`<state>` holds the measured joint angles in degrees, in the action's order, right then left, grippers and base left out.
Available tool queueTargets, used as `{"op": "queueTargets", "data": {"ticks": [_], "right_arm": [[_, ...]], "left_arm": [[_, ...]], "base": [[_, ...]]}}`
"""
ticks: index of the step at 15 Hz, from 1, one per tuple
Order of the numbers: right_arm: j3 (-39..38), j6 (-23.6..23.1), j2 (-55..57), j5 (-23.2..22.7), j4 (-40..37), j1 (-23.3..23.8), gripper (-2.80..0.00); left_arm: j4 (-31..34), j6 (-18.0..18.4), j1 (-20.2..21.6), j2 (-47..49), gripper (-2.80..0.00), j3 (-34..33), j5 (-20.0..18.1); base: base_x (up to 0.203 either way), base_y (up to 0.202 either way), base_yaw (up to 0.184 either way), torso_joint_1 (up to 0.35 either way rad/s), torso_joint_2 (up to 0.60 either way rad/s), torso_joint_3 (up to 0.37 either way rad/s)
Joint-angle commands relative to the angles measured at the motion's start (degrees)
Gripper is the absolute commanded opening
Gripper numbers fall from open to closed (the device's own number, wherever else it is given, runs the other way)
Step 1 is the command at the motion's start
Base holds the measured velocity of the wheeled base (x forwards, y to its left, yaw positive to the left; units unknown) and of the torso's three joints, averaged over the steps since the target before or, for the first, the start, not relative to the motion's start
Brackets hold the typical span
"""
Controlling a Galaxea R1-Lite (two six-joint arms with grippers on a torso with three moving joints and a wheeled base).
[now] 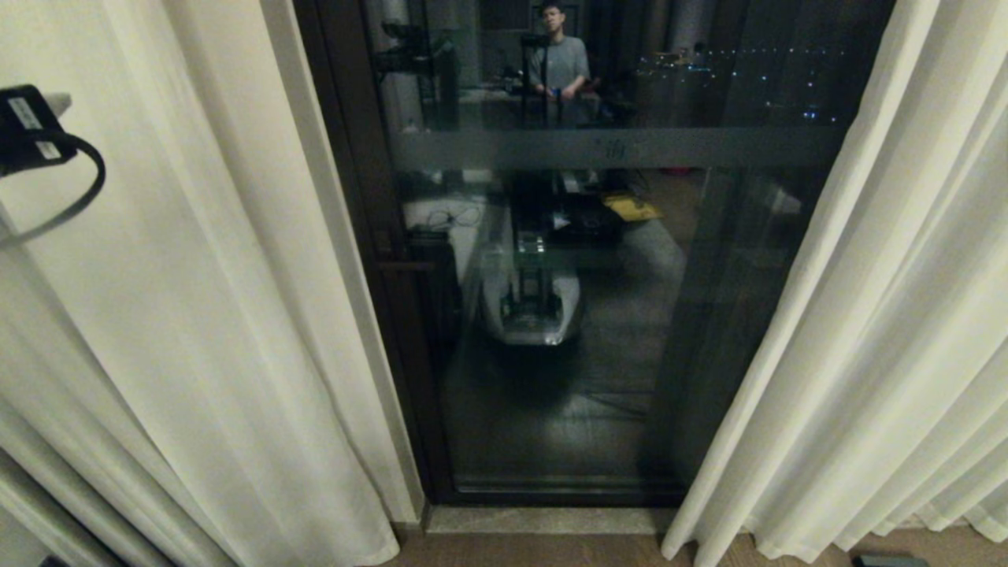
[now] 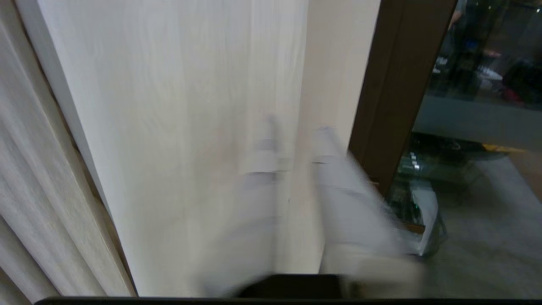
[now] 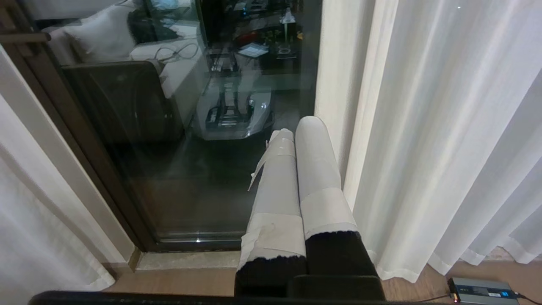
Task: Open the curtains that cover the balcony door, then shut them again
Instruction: Close the inner curtains on both sides
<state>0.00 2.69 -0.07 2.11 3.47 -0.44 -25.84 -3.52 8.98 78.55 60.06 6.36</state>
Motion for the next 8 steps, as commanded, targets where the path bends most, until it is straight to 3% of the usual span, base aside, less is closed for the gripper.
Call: {"op": "queueTargets", "data": {"ticks": [1,8], "right_arm": [[0.0,0.03,0.07,0.0,0.04,0.0,-2.8],[0.0,0.03,0.07,0.0,0.04,0.0,-2.8]], "left_arm": [[-0.17,-0.08,0.05,1.18,0.0,0.05,0.05],[-0.17,-0.7,-0.02,2.12,0.0,0.63,-0.47]], "base": [[0.0,0.0,0.0,0.0,0.0,0.0],[0.0,0.0,0.0,0.0,0.0,0.0]]}}
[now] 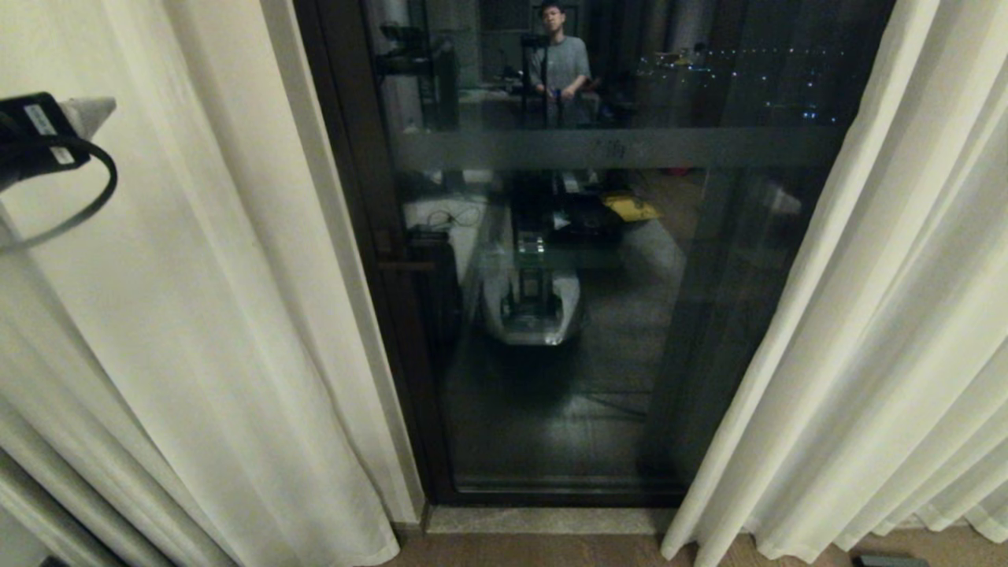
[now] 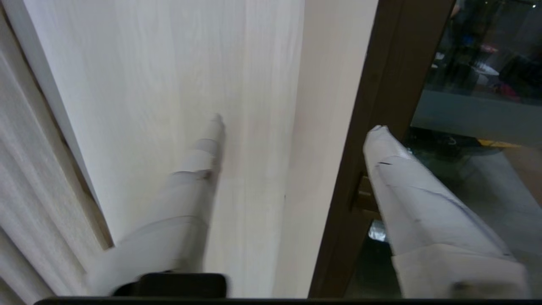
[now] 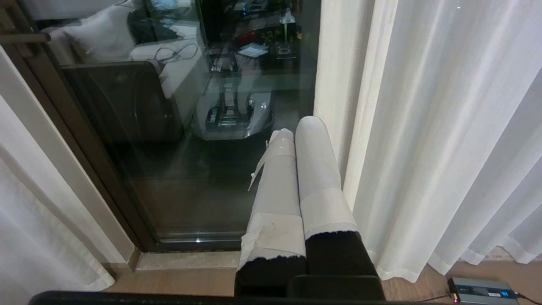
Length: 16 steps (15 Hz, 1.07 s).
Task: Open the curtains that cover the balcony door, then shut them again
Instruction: Close the inner curtains on both sides
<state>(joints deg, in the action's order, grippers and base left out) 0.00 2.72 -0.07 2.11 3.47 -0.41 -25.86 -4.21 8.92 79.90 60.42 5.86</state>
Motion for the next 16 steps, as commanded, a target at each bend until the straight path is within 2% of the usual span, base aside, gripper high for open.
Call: {"op": "queueTargets", "data": {"ticks": [1,6,11,16], "right_arm": [[0.0,0.01,0.07,0.0,0.04,-0.02,-2.8],[0.0,0.01,0.07,0.0,0.04,-0.02,-2.8],[0.0,0.01,0.07,0.0,0.04,-0.02,-2.8],[0.0,0.01,0.07,0.0,0.04,-0.02,-2.8]], "left_arm": [[-0.16,-0.01,0.04,1.58,0.0,0.8,0.02],[-0.64,0.05,0.3,7.9,0.0,3.96,-0.03],[-11.43,0.07,1.07,19.46,0.0,8.63,-0.26],[-16.71,0.1,1.83,30.52,0.0,17.58,-0.16]], "base": [[0.0,0.0,0.0,0.0,0.0,0.0],[0.0,0.0,0.0,0.0,0.0,0.0],[0.0,0.0,0.0,0.0,0.0,0.0],[0.0,0.0,0.0,0.0,0.0,0.0]]}}
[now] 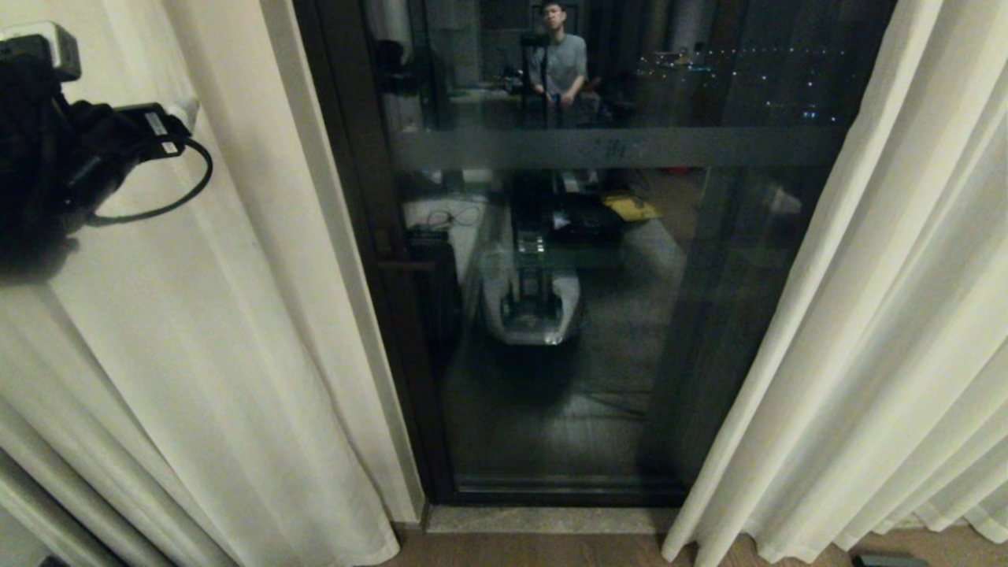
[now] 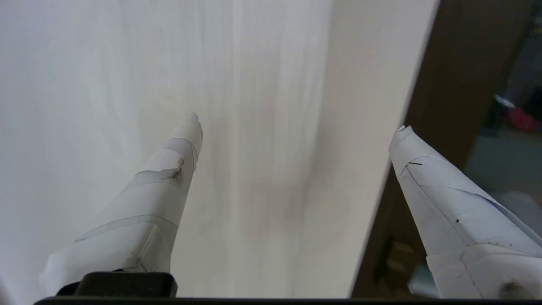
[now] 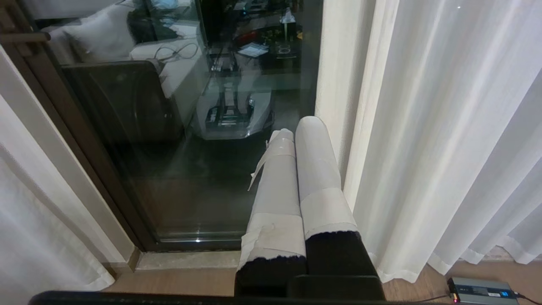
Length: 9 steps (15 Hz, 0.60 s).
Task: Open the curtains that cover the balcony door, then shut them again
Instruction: Close the inner curtains on both sides
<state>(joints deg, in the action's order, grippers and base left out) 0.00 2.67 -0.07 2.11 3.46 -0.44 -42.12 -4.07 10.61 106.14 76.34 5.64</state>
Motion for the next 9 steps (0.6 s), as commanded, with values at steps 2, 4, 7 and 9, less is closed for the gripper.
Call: {"op": "queueTargets", "data": {"ticks": [2,4,7,9], "right_arm": [[0.0,0.05,0.07,0.0,0.05,0.0,-2.8],[0.0,0.05,0.07,0.0,0.05,0.0,-2.8],[0.0,0.05,0.07,0.0,0.05,0.0,-2.8],[0.0,0.05,0.07,0.0,0.05,0.0,-2.8]], "left_arm": [[-1.7,0.2,0.37,7.78,0.0,6.03,0.18],[-1.91,0.29,0.83,10.15,0.0,8.54,0.24],[-1.92,0.29,1.96,12.82,0.0,11.81,0.26],[-1.92,0.21,3.09,14.46,0.0,13.79,0.03]], "base": [[0.0,0.0,0.0,0.0,0.0,0.0],[0.0,0.0,0.0,0.0,0.0,0.0],[0.0,0.0,0.0,0.0,0.0,0.0],[0.0,0.0,0.0,0.0,0.0,0.0]]}}
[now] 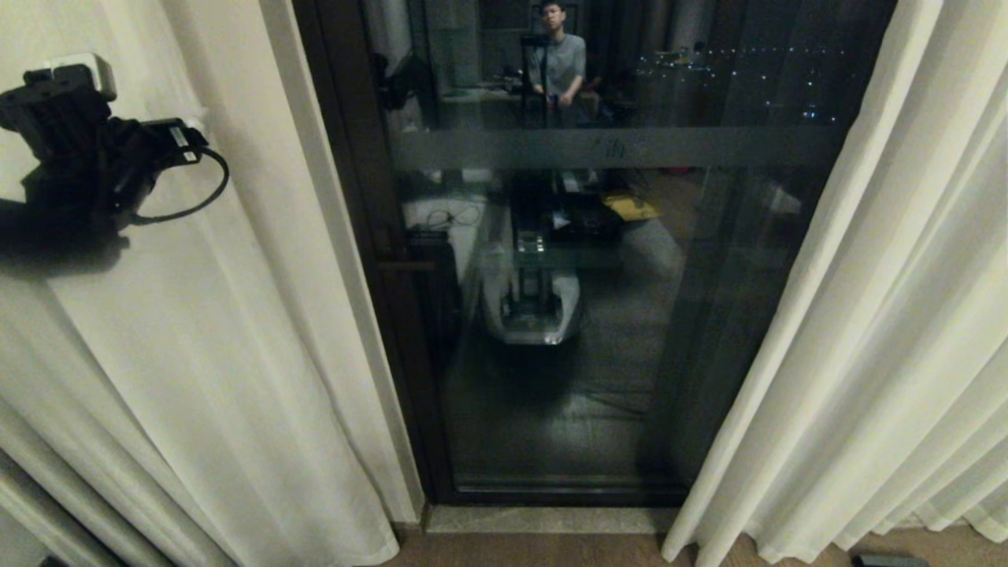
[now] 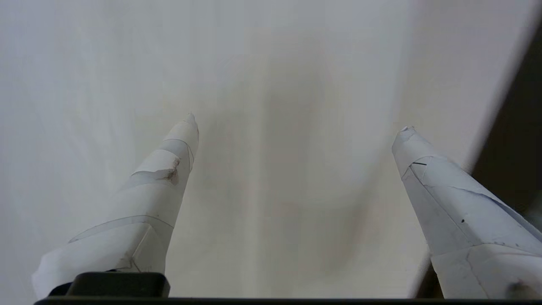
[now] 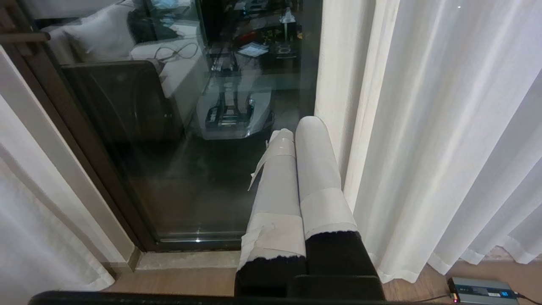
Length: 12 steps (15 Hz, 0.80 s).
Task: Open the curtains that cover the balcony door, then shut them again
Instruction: Close the inner curtains on both sides
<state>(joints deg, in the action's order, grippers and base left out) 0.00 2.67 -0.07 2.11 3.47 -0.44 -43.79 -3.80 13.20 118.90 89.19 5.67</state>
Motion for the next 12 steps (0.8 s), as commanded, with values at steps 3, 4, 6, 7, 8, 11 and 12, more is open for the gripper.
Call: {"op": "queueTargets", "data": {"ticks": [3,4,6,7,8,11,12], "right_arm": [[0.0,0.05,0.07,0.0,0.04,0.0,-2.8],[0.0,0.05,0.07,0.0,0.04,0.0,-2.8],[0.0,0.05,0.07,0.0,0.04,0.0,-2.8],[0.0,0.05,0.07,0.0,0.04,0.0,-2.8],[0.0,0.05,0.07,0.0,0.04,0.0,-2.8],[0.0,-0.02,0.07,0.0,0.04,0.0,-2.8],[0.0,0.05,0.07,0.0,0.04,0.0,-2.8]], "left_arm": [[-0.41,-0.13,0.86,4.06,0.0,3.32,-0.01],[-0.44,-0.18,0.86,5.0,0.0,4.81,0.03],[-0.5,-0.15,0.75,6.66,0.0,7.22,-0.04],[-0.49,-0.15,0.6,7.16,0.0,7.53,-0.17],[-0.51,-0.15,0.52,7.69,0.0,7.94,-0.4],[-0.51,-0.16,0.83,9.22,0.0,9.47,-0.66],[-0.51,-0.23,0.95,9.74,0.0,9.91,-0.66]], "base": [[0.0,0.0,0.0,0.0,0.0,0.0],[0.0,0.0,0.0,0.0,0.0,0.0],[0.0,0.0,0.0,0.0,0.0,0.0],[0.0,0.0,0.0,0.0,0.0,0.0],[0.0,0.0,0.0,0.0,0.0,0.0],[0.0,0.0,0.0,0.0,0.0,0.0],[0.0,0.0,0.0,0.0,0.0,0.0]]}}
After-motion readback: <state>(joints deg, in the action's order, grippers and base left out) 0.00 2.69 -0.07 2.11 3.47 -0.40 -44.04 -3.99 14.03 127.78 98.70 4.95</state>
